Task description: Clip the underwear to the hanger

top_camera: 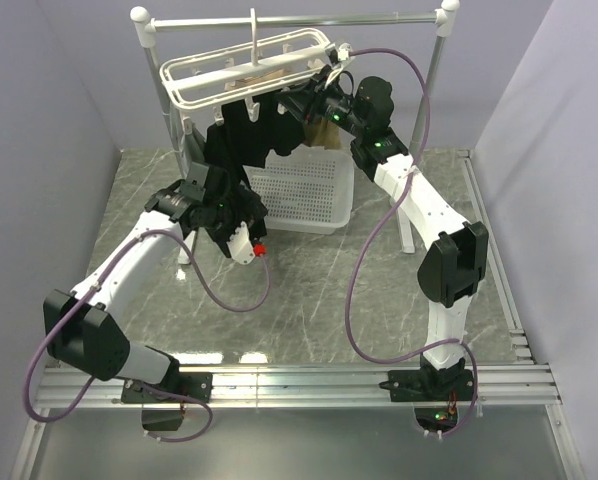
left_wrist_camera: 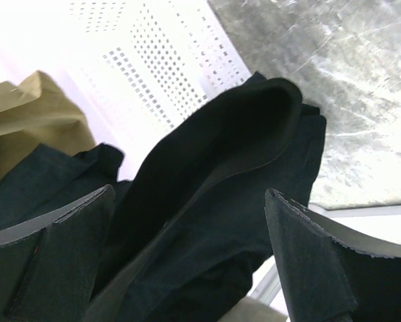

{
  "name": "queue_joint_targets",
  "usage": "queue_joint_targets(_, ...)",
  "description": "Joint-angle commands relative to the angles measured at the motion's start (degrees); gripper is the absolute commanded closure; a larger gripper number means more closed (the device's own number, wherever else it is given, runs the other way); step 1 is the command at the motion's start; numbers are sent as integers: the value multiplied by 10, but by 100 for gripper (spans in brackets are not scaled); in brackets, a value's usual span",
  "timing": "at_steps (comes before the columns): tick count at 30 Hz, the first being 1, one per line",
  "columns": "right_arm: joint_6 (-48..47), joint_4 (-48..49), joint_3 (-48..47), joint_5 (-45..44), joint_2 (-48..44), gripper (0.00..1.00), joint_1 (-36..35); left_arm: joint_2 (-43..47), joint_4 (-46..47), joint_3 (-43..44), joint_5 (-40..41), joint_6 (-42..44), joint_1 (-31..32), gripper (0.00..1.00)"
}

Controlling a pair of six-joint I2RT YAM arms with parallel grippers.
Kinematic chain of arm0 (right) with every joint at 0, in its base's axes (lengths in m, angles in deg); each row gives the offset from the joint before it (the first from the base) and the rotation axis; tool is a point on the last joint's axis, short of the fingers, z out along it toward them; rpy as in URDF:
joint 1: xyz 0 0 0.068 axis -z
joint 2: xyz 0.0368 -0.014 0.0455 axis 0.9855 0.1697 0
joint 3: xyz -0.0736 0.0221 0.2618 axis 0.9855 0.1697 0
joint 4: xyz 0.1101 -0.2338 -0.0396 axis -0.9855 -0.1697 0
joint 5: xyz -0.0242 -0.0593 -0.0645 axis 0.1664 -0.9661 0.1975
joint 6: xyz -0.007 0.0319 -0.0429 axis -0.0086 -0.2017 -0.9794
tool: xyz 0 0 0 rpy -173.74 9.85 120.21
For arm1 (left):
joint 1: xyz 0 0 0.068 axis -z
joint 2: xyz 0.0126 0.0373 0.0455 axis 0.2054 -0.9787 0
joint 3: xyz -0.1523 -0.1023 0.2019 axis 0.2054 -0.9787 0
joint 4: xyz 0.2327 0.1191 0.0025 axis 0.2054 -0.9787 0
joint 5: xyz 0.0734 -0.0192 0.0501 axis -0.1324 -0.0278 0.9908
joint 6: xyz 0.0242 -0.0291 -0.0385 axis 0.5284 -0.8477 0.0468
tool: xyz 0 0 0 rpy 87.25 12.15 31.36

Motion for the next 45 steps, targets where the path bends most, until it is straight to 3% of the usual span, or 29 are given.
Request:
queue_joint_targets(1,1,10,2,4,-5,100,5,-10,-13,25,-14,203,0,1)
queue_joint_targets(25,15,18,-14,8,13,100,19,-93,-123,90,43,267,0,12)
queue_joint_targets(29,19,20,-17,10,16,100,21,-95,-127,86,63,282,3,23)
queue_joint_targets(37,24,22,-17,13,16,100,23,-98,-112,76,83,278,15,25)
queue_joint_targets(43,24,27,-6,13,10,100,24,-107,-114,82,73,264,23,41)
queue_joint_targets(45,25,28,-3,13,8,100,24,-112,-126,87,73,264,24,41)
